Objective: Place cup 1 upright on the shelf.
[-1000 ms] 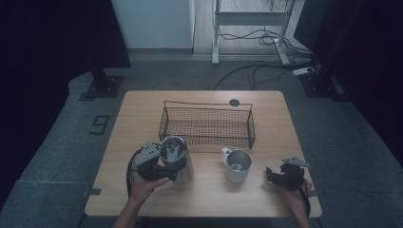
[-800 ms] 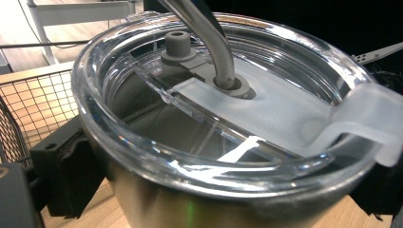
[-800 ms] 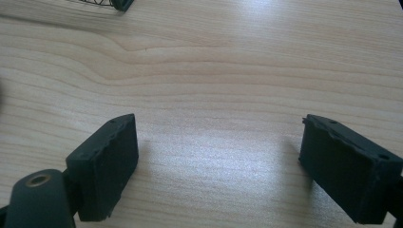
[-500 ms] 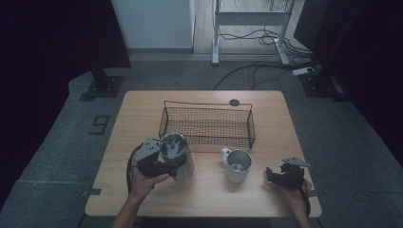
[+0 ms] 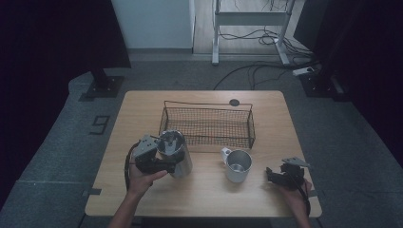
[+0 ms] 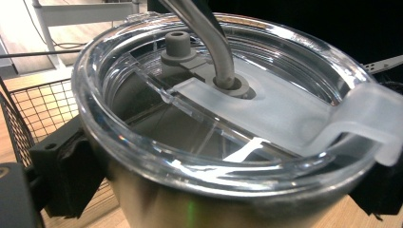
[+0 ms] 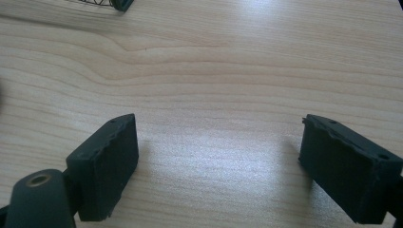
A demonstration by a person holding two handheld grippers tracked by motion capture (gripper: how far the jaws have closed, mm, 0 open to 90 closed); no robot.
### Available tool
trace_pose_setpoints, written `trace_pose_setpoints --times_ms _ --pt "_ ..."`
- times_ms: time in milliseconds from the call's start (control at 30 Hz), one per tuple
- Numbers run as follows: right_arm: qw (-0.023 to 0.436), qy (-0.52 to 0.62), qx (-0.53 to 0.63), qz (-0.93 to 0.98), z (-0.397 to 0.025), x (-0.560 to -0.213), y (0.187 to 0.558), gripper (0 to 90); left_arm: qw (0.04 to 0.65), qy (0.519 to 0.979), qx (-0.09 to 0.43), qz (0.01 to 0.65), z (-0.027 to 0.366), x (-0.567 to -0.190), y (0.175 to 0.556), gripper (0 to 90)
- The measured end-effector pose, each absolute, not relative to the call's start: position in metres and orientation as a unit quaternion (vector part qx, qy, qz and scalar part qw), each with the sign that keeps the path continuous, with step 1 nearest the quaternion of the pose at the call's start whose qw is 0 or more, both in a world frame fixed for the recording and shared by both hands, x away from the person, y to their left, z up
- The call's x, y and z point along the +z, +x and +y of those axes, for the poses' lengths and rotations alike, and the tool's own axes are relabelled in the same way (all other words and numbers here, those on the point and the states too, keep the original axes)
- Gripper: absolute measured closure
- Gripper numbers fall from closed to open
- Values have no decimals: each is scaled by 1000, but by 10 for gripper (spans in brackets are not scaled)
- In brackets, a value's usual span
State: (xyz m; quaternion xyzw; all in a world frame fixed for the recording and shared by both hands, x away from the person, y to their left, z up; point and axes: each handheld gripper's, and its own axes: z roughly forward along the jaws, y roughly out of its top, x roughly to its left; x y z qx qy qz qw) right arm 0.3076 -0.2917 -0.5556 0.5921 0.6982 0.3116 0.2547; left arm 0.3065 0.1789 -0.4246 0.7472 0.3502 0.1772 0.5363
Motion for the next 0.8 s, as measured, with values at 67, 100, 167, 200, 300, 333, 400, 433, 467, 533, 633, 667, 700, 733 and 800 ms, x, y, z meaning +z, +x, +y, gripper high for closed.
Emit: trace_pose_setpoints --times_ms 67,100,167,200,300,333,400,433,467,533,633,667,700,733,800 --pt "255 592 312 698 -292 -556 308 124 535 748 177 351 179 -424 308 41" --pt "255 592 312 698 -292 -556 308 124 535 747 177 351 179 -424 308 41" --pt "255 592 312 698 -292 -556 308 124 535 747 176 353 180 -422 311 41" --pt "255 592 312 698 -292 -556 308 124 535 747 176 353 180 -422 311 41" --pt "255 592 312 698 -292 -556 308 124 535 746 177 354 181 -420 313 41" --pt "255 592 312 698 -292 -556 308 124 536 745 179 354 181 -418 314 41" --pt "255 592 312 698 -292 -556 308 124 536 745 179 354 181 -418 315 41" --pt "255 592 312 698 -292 -556 308 124 536 745 179 354 182 -418 315 41" --pt "255 592 312 698 -292 -556 308 125 536 745 179 355 182 -417 316 41" --pt "255 592 311 698 -292 -556 308 125 535 745 179 356 181 -417 317 41" --pt "255 592 312 698 -292 -556 308 125 534 745 180 357 181 -417 319 41" --pt "255 592 312 698 -292 -556 308 124 535 745 180 357 181 -416 320 41" --pt "255 592 312 698 -292 -556 308 125 534 745 181 357 181 -416 321 41" --pt "255 592 312 698 -292 -556 308 125 534 745 181 357 181 -416 321 41" --pt "255 592 311 698 -292 -556 308 125 534 745 182 357 181 -415 322 41"
